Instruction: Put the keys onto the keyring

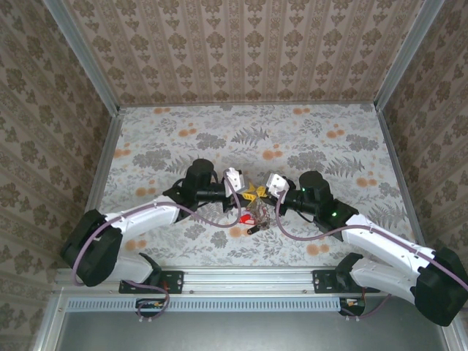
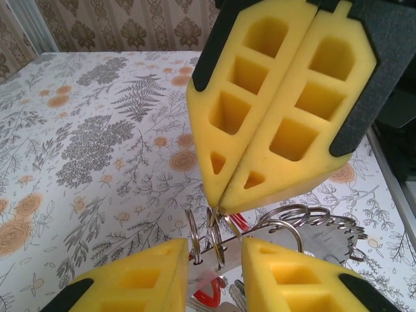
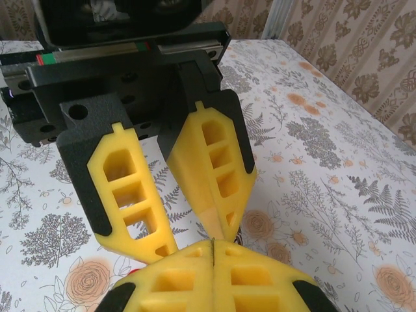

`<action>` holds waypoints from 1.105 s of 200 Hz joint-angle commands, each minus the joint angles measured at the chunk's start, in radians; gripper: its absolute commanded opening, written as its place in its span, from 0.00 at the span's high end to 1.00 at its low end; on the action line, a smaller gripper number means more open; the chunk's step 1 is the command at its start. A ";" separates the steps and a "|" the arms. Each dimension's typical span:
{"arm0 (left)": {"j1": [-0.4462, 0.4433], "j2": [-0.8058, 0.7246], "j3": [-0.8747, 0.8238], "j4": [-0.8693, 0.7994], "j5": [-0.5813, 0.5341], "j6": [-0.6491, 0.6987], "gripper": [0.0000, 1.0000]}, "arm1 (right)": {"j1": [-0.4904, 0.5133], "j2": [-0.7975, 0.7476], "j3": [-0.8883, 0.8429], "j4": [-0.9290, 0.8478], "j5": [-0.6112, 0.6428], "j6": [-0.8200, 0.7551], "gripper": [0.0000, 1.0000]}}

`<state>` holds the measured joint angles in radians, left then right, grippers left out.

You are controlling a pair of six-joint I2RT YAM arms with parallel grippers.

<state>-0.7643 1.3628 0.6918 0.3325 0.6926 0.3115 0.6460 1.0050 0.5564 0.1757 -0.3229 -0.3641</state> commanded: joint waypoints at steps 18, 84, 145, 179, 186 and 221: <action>-0.015 0.012 0.038 -0.046 0.005 0.047 0.75 | 0.005 -0.017 0.030 0.031 -0.016 -0.001 1.00; -0.022 0.017 0.053 -0.072 -0.017 0.063 0.89 | 0.004 -0.021 0.031 0.023 -0.025 -0.003 1.00; -0.025 0.006 0.054 -0.093 -0.042 0.082 0.97 | 0.005 -0.029 0.031 0.009 -0.023 -0.004 1.00; -0.026 0.004 0.057 -0.094 -0.042 0.085 0.88 | 0.005 -0.037 0.027 0.004 -0.017 -0.006 1.00; -0.025 0.001 0.057 -0.098 -0.042 0.089 0.88 | 0.005 -0.039 0.028 0.003 -0.015 -0.006 1.00; -0.025 -0.023 0.053 -0.120 -0.069 0.109 0.85 | 0.006 -0.038 0.027 0.002 -0.011 -0.009 1.00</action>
<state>-0.7860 1.3735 0.7216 0.2455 0.6537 0.3840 0.6460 0.9936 0.5564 0.1524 -0.3222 -0.3645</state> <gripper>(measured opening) 0.139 0.067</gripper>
